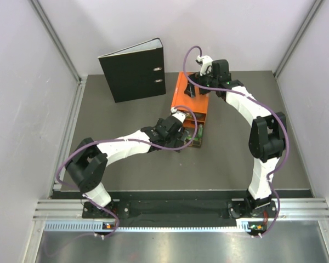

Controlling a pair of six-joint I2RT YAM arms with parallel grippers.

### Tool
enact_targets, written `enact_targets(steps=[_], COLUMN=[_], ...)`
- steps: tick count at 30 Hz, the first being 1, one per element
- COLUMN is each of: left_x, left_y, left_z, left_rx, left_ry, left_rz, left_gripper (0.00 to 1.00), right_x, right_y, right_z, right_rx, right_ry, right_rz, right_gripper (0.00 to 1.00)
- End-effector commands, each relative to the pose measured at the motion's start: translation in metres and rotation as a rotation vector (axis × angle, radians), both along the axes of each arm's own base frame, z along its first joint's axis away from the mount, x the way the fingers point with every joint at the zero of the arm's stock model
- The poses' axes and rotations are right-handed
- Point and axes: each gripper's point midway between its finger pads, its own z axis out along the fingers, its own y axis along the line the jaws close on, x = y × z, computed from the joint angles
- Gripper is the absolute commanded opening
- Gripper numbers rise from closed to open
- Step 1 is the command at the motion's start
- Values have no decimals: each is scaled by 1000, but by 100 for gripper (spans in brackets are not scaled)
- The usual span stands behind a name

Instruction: Organize the makeup

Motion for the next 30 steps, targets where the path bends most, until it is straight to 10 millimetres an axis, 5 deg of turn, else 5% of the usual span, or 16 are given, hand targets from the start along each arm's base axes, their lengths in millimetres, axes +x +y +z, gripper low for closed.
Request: enact_targets(steps=[1, 16, 30], left_x=[13, 24, 59], left_y=[-4, 11, 5], left_z=[9, -28, -28], left_rx=[-47, -65, -222], left_ry=[-69, -118, -142], left_rz=[39, 99, 153], left_gripper=[99, 99, 99], right_x=[-47, -48, -49], right_y=[-12, -13, -13], right_z=[-91, -92, -94], right_rx=[-69, -73, -74], right_ry=[328, 329, 334], right_rz=[-3, -6, -5], right_gripper=[100, 100, 100])
